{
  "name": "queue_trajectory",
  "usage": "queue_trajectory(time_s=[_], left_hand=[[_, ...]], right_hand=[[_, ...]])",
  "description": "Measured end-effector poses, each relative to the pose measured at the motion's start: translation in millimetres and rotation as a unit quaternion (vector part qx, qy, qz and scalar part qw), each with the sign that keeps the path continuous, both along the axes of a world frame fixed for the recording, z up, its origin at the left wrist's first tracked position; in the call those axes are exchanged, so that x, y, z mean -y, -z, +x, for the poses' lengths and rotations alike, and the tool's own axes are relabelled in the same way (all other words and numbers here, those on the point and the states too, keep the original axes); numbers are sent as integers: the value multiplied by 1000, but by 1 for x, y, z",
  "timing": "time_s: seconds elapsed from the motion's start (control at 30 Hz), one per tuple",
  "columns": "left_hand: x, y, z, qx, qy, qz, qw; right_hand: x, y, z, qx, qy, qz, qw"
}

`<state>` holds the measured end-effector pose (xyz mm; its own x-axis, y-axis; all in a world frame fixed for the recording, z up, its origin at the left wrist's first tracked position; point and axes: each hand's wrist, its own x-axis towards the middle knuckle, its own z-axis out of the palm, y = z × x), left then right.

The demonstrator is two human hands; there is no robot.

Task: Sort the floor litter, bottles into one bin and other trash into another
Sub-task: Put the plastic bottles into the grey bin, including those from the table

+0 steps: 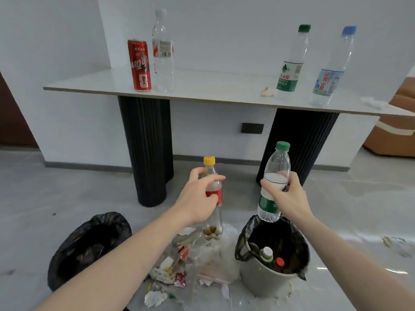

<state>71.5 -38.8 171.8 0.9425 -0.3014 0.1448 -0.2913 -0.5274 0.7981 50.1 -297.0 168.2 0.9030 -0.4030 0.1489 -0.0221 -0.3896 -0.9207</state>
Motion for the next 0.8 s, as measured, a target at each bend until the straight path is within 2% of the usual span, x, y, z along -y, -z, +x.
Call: queue_trajectory(time_s=[0.3, 0.4, 0.67, 0.8], left_hand=[[53, 68, -5, -51, 33, -5, 998], [64, 73, 1, -29, 55, 22, 998], [74, 82, 11, -7, 70, 52, 996], [72, 87, 14, -16, 65, 34, 997]], right_hand=[[83, 116, -10, -150, 33, -98, 983], [102, 141, -6, -176, 47, -139, 973], [116, 173, 18, -272, 37, -190, 943], [118, 175, 15, -289, 30, -196, 937]])
